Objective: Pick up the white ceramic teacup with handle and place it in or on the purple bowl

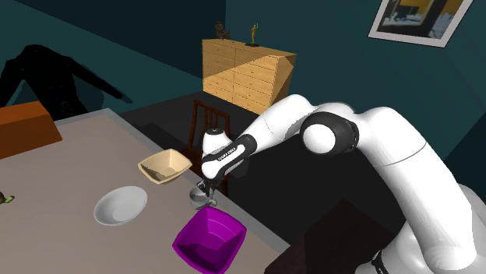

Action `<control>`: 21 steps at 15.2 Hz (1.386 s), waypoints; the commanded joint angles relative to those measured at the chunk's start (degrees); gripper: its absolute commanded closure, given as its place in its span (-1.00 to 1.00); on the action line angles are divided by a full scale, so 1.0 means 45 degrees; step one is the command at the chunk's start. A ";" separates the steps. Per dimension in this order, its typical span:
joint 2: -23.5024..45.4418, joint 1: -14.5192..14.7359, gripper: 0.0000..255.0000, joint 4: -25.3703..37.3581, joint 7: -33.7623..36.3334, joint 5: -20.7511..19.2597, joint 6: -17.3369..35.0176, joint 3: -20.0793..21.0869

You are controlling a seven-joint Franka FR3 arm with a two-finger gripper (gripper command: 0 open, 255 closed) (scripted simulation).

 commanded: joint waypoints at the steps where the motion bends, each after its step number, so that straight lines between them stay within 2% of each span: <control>1: -0.0003 0.0000 1.00 0.0002 0.0000 0.0000 0.0001 0.0001; 5: 0.0000 0.0000 1.00 0.0004 0.0000 0.0000 0.0001 0.0001; 21: -0.2230 -0.0122 1.00 -0.0883 0.0050 0.0104 -0.1339 0.0133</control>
